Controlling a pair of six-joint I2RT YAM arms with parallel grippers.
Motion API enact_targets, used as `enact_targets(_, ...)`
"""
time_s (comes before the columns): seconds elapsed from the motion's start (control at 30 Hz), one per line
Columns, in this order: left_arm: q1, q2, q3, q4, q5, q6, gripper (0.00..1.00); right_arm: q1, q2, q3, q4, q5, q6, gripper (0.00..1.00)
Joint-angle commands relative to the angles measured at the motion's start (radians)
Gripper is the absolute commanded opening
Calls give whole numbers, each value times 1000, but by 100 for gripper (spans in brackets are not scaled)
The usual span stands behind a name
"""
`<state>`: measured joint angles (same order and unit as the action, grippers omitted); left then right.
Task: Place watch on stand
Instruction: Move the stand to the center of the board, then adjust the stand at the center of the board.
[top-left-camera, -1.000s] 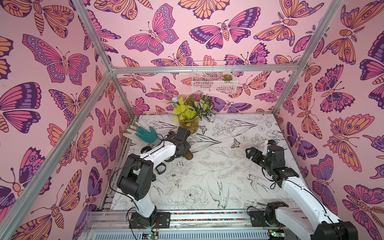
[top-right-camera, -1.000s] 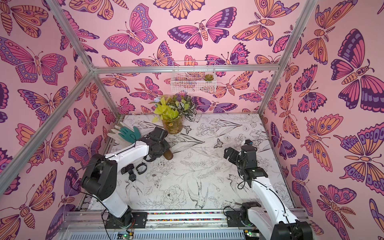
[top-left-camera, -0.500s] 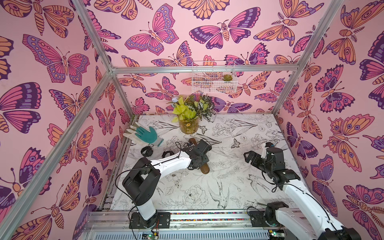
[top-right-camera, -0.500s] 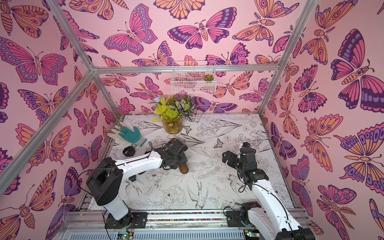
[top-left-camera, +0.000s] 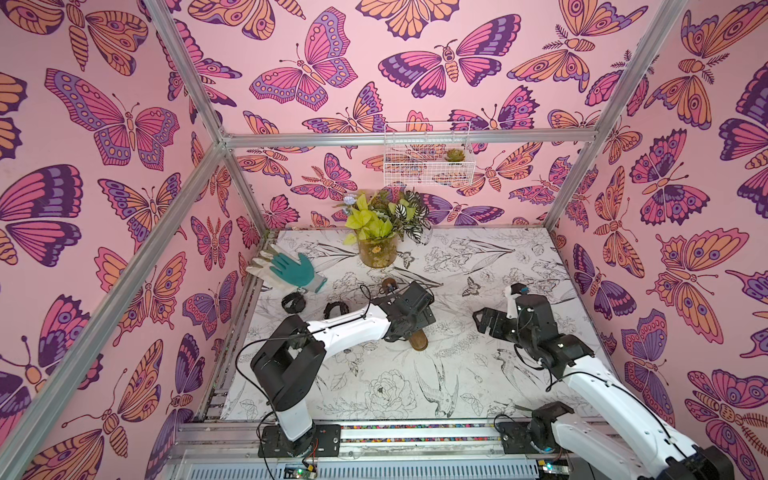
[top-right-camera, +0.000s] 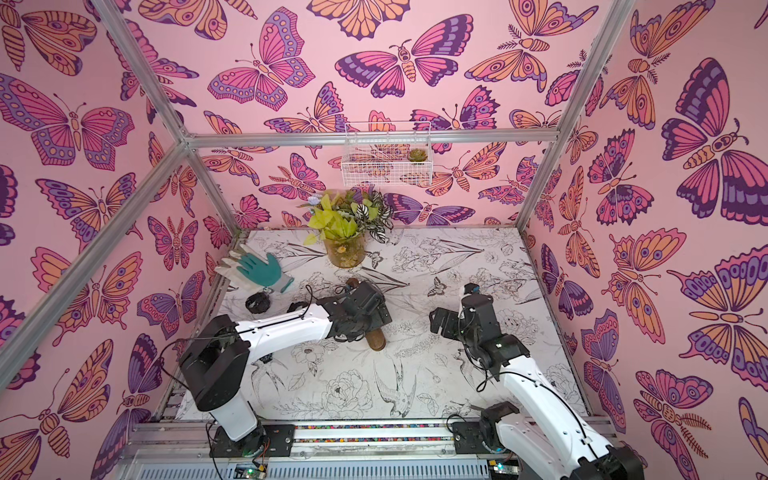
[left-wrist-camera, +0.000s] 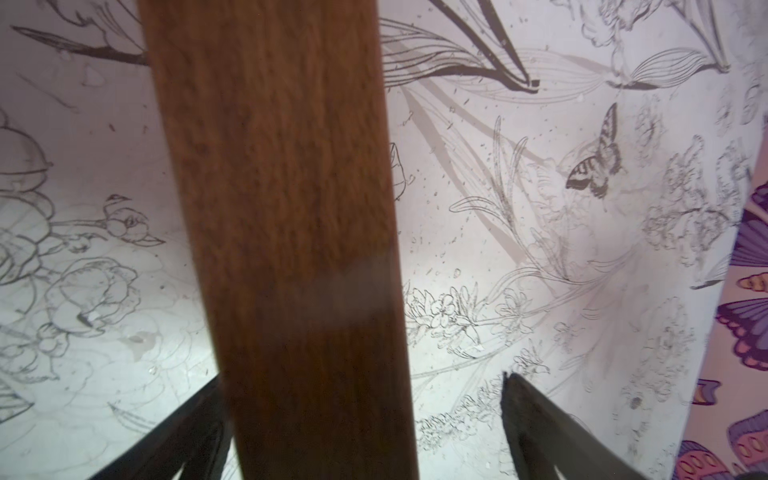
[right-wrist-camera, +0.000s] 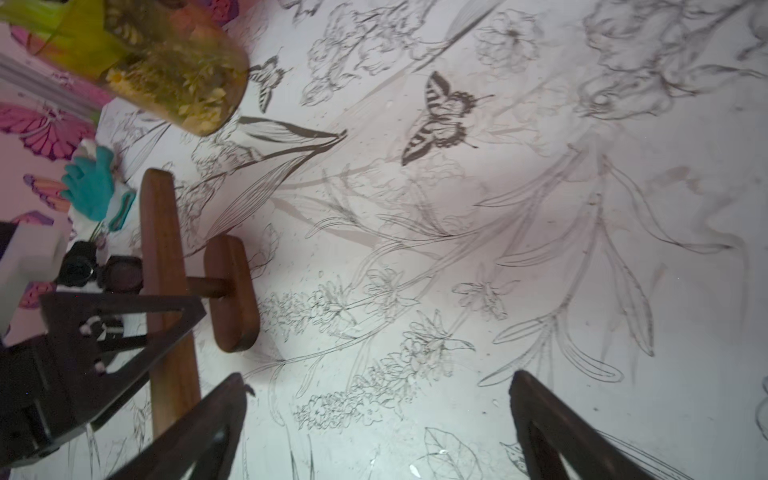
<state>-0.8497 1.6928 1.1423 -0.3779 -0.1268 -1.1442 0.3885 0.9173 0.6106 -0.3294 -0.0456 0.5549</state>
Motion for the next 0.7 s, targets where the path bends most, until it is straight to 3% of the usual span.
enact_targets(0.0, 38, -152, -70, -7, -23, 105, 100, 132, 67, 90, -18, 105, -74, 100)
enact_targets(0.2, 260, -505, -319, -13, 33, 249, 100, 378, 345, 297, -64, 199, -170, 99)
enact_targets(0.37, 479, -737, -435, -70, 127, 377, 100, 482, 566, 450, -123, 195, -230, 97)
enact_targets(0.5, 598, -838, -496, -101, 168, 416, 100, 517, 704, 544, -188, 208, -255, 97)
enact_targets(0.67, 681, -850, -548, -77, 232, 420, 100, 519, 791, 600, -249, 244, -257, 96)
